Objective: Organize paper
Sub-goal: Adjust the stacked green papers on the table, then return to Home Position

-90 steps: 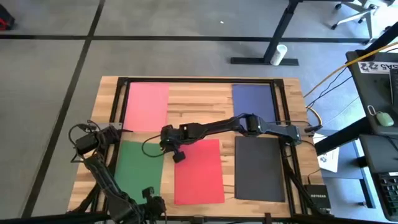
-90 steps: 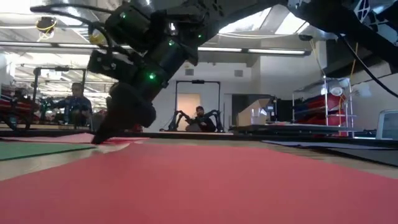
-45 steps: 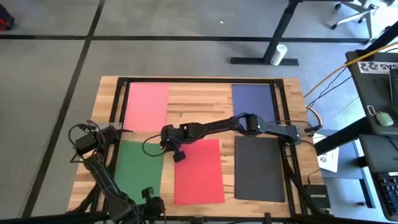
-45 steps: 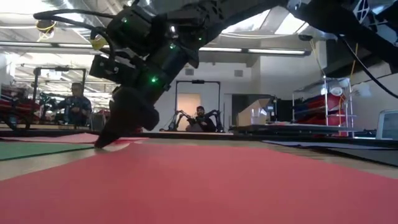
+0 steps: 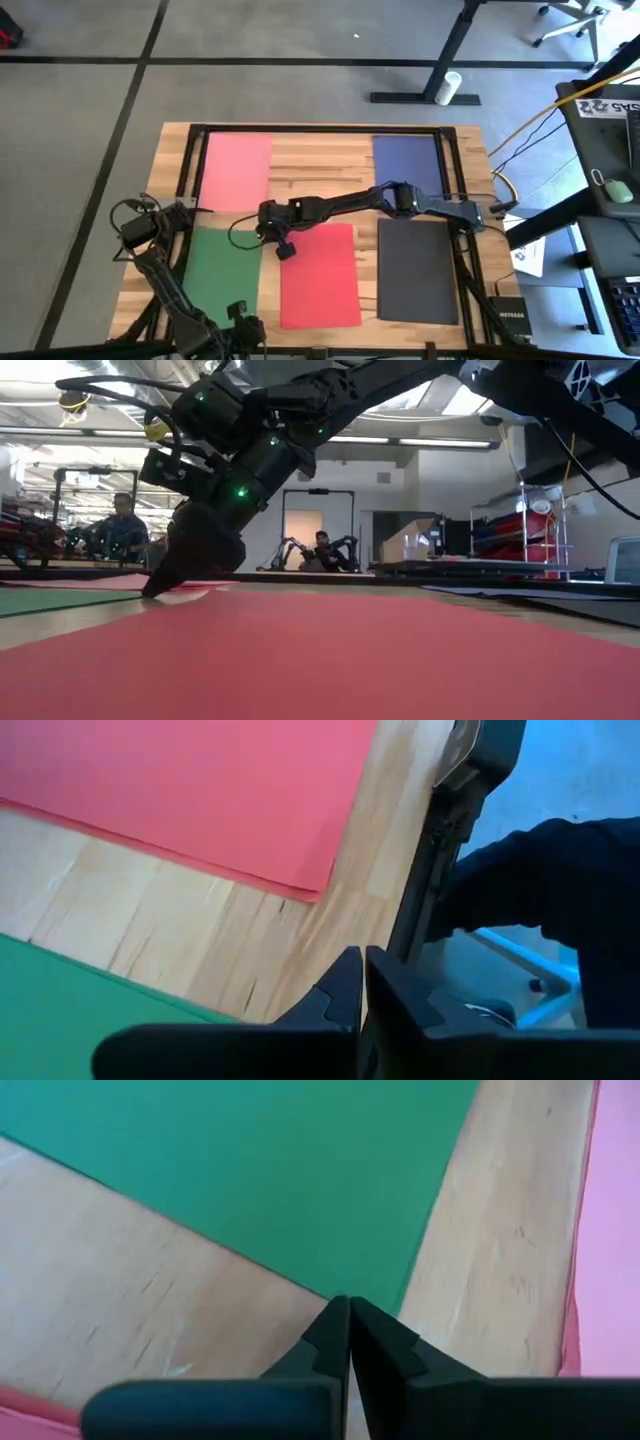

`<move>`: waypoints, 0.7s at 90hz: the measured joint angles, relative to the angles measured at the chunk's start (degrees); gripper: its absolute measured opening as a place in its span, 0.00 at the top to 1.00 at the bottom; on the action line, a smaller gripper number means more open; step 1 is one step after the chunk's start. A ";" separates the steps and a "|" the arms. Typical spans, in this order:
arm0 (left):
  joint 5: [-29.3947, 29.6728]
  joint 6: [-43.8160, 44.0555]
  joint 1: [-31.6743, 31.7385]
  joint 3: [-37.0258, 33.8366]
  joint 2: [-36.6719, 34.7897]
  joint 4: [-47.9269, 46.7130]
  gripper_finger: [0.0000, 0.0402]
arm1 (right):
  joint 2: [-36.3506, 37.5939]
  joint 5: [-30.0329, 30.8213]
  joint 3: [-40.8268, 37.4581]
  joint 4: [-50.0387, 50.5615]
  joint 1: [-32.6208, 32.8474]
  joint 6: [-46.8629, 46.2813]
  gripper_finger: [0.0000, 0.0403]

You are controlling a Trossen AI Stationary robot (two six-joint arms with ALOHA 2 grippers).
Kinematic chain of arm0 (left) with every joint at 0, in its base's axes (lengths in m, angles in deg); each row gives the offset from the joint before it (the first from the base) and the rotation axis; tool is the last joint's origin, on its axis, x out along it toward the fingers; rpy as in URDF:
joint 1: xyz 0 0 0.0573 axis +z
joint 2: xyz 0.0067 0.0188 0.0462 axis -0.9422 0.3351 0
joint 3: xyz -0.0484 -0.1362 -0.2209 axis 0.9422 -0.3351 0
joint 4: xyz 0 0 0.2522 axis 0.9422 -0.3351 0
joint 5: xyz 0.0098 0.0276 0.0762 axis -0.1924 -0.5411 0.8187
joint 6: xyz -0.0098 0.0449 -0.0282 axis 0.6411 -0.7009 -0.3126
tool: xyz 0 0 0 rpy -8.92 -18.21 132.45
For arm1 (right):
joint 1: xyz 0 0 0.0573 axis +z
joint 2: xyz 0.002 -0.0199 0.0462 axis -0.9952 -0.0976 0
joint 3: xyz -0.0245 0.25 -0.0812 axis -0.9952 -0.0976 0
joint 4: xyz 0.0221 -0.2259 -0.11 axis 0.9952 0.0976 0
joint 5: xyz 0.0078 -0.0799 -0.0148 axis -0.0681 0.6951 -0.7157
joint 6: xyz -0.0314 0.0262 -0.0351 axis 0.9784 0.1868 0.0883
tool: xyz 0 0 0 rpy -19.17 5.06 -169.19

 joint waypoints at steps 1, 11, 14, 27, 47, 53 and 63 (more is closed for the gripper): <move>-0.01 0.00 0.00 0.00 0.00 0.00 1.00 | 0.00 0.01 -0.01 -0.02 -0.04 0.00 1.00; 0.01 -0.02 0.00 0.00 0.00 0.00 1.00 | -0.02 -0.65 -0.04 -0.51 -0.35 -0.35 1.00; 0.01 -0.02 0.00 0.00 0.00 -0.01 1.00 | -0.02 -0.76 -0.04 -0.59 -0.49 -0.37 1.00; 0.01 -0.02 0.00 0.00 0.00 0.00 1.00 | -0.02 -0.84 -0.04 -0.49 -0.57 -0.42 1.00; 0.02 -0.04 0.00 0.00 -0.02 0.50 1.00 | 1.19 -0.37 -0.04 3.83 -0.10 -0.31 1.00; 0.20 -0.99 -0.13 0.00 -0.02 1.46 1.00 | 2.11 -0.48 -0.04 6.89 0.32 -0.17 1.00; 3.57 -1.35 -1.16 0.00 -0.04 1.68 1.00 | 4.29 -2.51 -0.07 14.47 1.20 1.68 1.00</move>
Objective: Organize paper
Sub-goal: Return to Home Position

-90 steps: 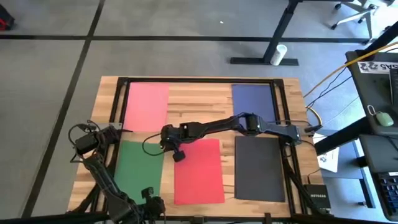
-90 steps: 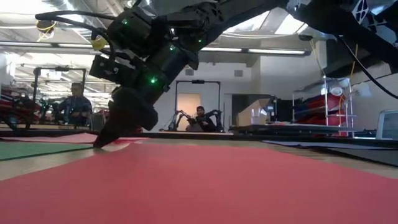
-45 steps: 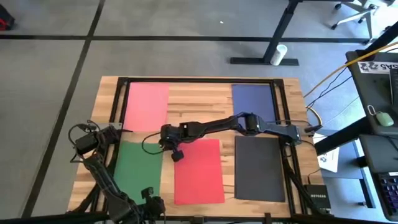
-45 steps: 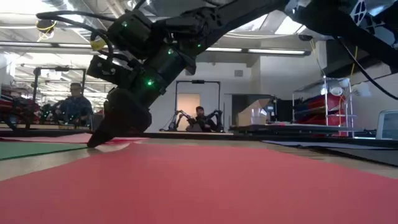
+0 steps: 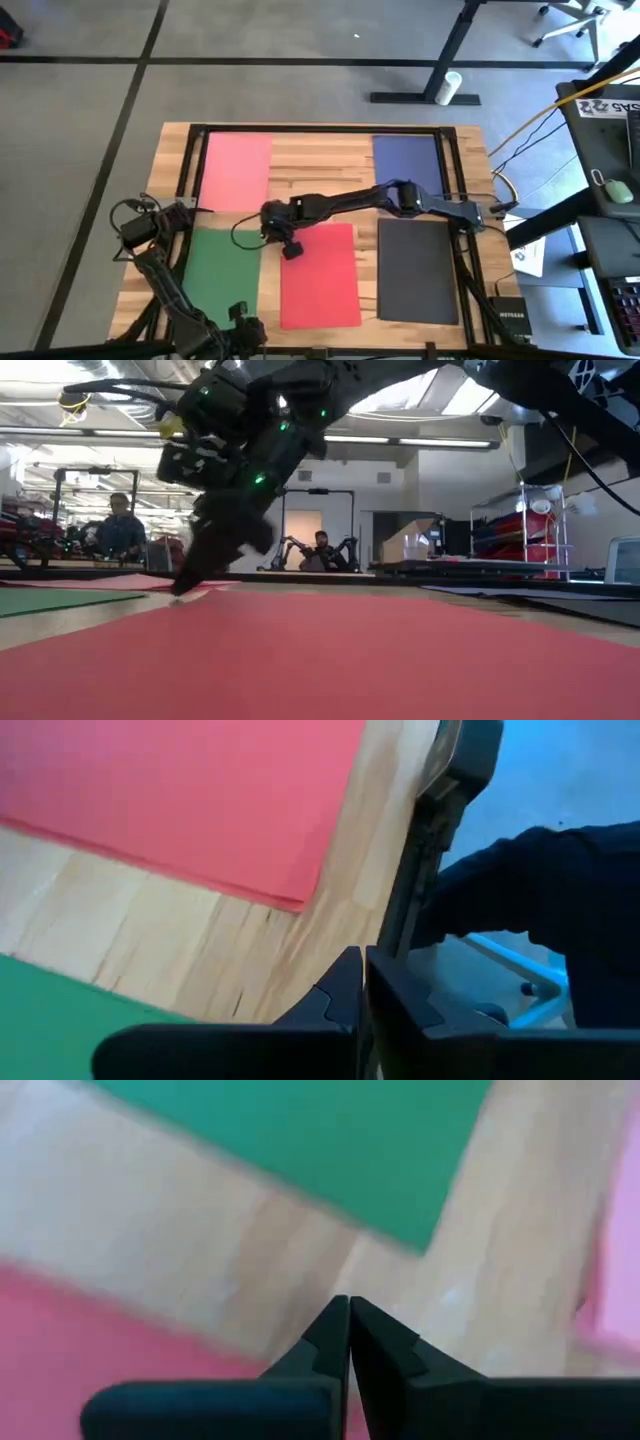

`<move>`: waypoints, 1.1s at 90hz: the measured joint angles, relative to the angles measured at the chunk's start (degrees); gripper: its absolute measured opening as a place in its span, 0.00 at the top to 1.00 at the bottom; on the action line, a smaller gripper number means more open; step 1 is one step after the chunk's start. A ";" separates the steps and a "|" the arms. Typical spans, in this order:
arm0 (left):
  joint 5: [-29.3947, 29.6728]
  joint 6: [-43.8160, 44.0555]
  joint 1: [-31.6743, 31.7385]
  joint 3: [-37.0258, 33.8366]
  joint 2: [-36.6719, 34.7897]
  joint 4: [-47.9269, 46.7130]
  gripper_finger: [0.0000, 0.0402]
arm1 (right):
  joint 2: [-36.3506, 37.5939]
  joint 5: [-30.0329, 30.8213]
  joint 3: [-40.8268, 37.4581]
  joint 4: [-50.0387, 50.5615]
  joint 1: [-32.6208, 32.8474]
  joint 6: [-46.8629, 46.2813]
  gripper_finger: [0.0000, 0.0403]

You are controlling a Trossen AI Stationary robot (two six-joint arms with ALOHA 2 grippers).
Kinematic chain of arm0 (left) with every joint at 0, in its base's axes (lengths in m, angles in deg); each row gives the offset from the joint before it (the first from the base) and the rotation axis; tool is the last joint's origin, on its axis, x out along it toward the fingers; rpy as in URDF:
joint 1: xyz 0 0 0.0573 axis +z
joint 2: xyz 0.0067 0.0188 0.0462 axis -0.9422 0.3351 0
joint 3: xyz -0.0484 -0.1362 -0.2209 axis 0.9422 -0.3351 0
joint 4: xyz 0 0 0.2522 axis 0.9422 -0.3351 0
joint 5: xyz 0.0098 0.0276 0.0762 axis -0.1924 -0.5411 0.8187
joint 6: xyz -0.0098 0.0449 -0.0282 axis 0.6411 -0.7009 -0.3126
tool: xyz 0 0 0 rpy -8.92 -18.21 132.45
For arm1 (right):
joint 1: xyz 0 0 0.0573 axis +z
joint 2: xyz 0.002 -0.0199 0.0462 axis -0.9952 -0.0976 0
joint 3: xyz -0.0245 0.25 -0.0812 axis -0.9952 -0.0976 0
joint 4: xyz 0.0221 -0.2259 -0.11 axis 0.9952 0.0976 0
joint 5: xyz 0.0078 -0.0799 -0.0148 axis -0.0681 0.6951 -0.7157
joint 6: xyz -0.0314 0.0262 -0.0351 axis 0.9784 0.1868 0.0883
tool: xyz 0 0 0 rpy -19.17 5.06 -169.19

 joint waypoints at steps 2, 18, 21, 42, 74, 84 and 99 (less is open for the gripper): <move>1.04 0.03 -0.34 0.00 -0.10 -0.02 1.00 | 0.56 -0.17 -0.02 1.46 0.23 0.35 1.00; 12.76 -0.66 -3.37 0.09 -3.62 1.34 1.00 | 5.61 -0.56 -0.02 13.06 3.16 1.98 1.00; 15.10 -1.36 -4.08 0.14 -4.43 1.84 1.00 | 6.65 -0.58 -0.02 15.00 3.89 2.32 1.00; 24.33 -7.13 -8.26 0.15 -9.36 3.11 1.00 | 14.74 -2.10 -0.01 25.46 10.48 2.62 1.00; 24.51 -10.28 -9.00 -0.04 -10.25 2.35 1.00 | 37.69 -9.99 -32.28 15.87 19.16 -10.18 1.00; 24.21 -11.21 -8.60 -0.07 -10.27 2.06 1.00 | 47.59 -5.81 -47.04 2.72 21.13 -18.73 1.00; 20.87 -13.45 -6.50 -0.07 -10.42 3.08 1.00 | 60.08 0.38 -62.67 -11.72 23.46 -29.74 1.00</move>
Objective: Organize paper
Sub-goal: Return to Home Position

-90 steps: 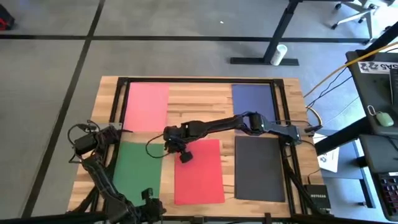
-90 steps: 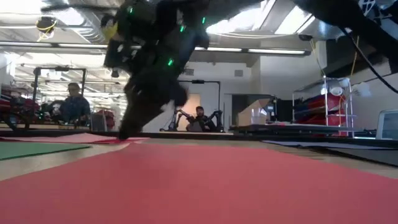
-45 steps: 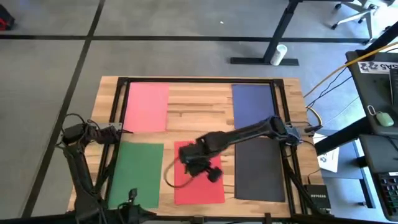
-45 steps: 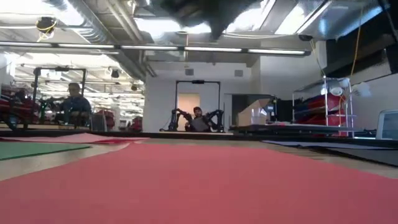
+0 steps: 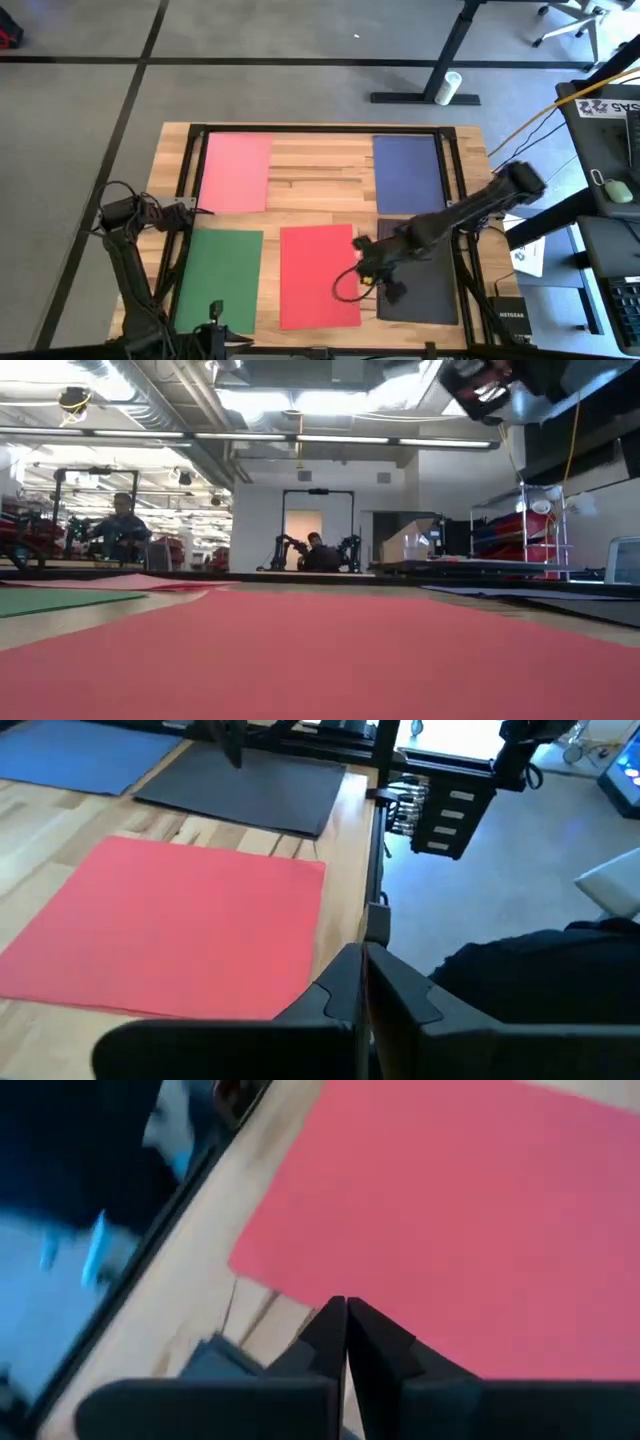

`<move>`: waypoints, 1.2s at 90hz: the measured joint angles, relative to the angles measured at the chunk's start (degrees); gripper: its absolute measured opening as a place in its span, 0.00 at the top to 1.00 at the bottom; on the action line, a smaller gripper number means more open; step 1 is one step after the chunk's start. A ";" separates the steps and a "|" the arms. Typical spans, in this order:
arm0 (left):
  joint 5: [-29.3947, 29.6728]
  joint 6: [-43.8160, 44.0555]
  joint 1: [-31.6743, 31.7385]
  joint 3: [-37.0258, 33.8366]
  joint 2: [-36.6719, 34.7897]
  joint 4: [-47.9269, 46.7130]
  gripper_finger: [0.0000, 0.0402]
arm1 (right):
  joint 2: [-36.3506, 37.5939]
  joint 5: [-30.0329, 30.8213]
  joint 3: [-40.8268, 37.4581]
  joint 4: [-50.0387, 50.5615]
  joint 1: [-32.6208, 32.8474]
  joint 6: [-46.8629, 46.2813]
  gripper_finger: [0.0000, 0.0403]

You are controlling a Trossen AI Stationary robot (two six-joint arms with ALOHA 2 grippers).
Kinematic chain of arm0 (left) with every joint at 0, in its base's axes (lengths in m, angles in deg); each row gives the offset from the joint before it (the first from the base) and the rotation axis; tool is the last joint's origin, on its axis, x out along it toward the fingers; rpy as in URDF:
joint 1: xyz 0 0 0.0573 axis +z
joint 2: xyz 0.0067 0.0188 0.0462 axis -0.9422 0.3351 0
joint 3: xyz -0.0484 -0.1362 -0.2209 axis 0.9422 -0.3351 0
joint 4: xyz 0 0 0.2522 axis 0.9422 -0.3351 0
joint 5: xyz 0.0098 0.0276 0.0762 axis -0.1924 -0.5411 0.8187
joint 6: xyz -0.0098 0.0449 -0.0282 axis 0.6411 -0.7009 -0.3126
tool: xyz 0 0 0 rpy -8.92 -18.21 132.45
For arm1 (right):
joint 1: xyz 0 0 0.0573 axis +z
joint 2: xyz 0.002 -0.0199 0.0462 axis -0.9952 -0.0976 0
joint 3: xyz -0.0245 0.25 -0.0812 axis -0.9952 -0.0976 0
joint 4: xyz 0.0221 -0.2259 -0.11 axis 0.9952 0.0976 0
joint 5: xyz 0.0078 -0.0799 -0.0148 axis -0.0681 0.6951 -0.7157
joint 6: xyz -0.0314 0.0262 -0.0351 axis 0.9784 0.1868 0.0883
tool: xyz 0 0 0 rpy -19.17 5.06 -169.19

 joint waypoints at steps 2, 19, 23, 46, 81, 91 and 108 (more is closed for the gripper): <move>-0.65 -0.51 0.32 0.00 0.02 0.02 1.00 | 1.32 0.92 -1.35 -1.31 0.37 -0.92 1.00; -5.36 -9.61 4.43 -0.09 -0.64 4.05 1.00 | 10.04 8.83 -7.63 -6.55 3.74 -5.05 1.00; -7.47 -13.71 5.56 -0.09 -1.00 7.21 1.00 | 11.54 10.48 -8.09 -6.63 4.57 -5.38 1.00; -26.40 -34.53 13.34 -0.07 -2.13 20.17 1.00 | 18.20 16.36 -8.58 -6.79 9.52 -7.00 1.00; -52.61 -52.39 25.49 -3.11 -2.16 35.16 1.00 | 21.23 23.99 -8.58 -6.71 16.85 -9.88 1.00; -56.18 -52.34 28.57 -6.71 -2.16 38.28 1.00 | 21.24 25.24 -8.58 -6.84 18.49 -10.52 1.00; -56.25 -49.99 30.99 -12.91 -2.97 41.17 1.00 | 21.81 25.12 -10.57 -10.36 19.94 -11.05 1.00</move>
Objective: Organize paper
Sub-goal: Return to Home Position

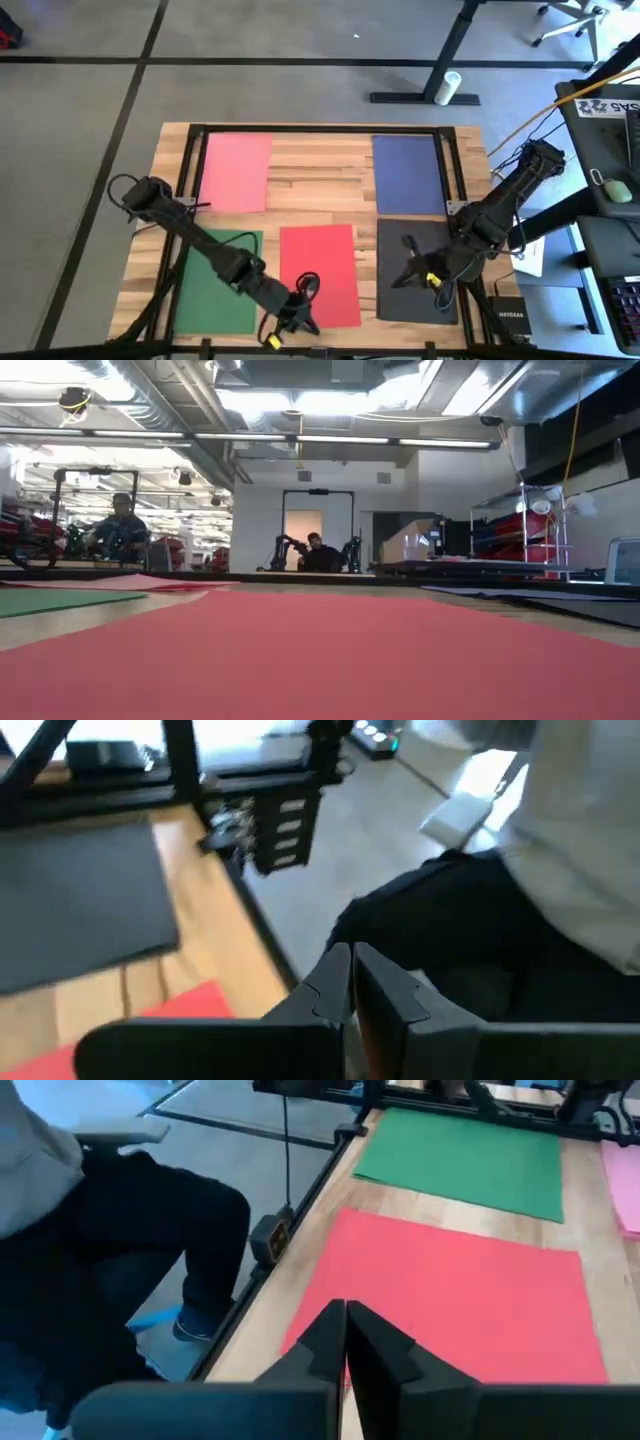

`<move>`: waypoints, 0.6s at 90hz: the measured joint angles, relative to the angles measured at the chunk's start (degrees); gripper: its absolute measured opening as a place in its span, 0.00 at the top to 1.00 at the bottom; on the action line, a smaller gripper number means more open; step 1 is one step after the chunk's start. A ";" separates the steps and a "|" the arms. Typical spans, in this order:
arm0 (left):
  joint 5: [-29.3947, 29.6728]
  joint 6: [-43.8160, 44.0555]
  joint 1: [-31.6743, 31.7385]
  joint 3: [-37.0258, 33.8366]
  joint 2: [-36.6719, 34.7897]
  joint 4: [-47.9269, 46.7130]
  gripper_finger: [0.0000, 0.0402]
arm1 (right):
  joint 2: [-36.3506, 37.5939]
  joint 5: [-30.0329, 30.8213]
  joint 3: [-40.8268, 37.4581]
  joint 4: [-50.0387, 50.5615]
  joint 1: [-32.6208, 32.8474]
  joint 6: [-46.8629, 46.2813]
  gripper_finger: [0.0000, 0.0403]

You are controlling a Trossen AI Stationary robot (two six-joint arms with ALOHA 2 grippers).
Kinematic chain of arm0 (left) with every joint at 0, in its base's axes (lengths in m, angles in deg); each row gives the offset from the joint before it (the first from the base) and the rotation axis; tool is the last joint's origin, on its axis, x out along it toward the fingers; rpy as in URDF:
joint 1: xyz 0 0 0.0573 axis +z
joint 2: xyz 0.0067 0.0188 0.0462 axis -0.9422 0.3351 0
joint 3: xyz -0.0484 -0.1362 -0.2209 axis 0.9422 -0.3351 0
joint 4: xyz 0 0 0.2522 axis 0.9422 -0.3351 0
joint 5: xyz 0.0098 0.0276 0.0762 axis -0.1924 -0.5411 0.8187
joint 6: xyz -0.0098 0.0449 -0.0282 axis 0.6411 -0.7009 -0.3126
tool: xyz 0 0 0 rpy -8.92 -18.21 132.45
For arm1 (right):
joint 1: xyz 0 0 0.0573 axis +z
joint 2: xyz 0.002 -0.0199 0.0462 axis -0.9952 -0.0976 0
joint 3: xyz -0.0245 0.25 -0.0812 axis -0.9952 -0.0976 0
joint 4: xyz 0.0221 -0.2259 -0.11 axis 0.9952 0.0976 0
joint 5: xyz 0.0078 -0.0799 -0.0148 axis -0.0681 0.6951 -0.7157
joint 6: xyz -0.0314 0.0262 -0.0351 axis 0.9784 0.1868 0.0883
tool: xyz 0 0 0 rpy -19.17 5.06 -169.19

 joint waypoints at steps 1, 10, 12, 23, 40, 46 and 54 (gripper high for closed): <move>0.00 0.15 0.01 -0.49 -0.26 0.34 1.00 | 0.19 -0.08 -0.43 -0.55 0.00 0.00 1.00; 0.63 0.27 -0.03 -5.83 -3.71 6.07 1.00 | 2.36 -2.13 -5.13 -7.86 -0.11 -0.26 1.00; 0.79 0.28 -0.03 -7.24 -4.62 7.89 1.00 | 2.94 -2.18 -6.41 -9.52 -0.11 -0.30 1.00; 3.59 0.33 0.58 -16.50 -10.93 16.12 1.00 | 6.12 -2.48 -13.26 -17.52 -0.23 -0.12 1.00; 11.25 1.19 2.17 -30.15 -20.89 24.25 1.00 | 10.47 -5.10 -21.22 -28.39 -4.63 3.23 1.00; 12.43 0.87 2.66 -34.07 -23.88 25.82 1.00 | 12.15 -7.63 -23.14 -30.16 -7.45 4.53 1.00; 15.20 0.72 2.96 -38.37 -28.17 26.16 1.00 | 14.02 -11.30 -25.27 -32.03 -11.89 5.86 1.00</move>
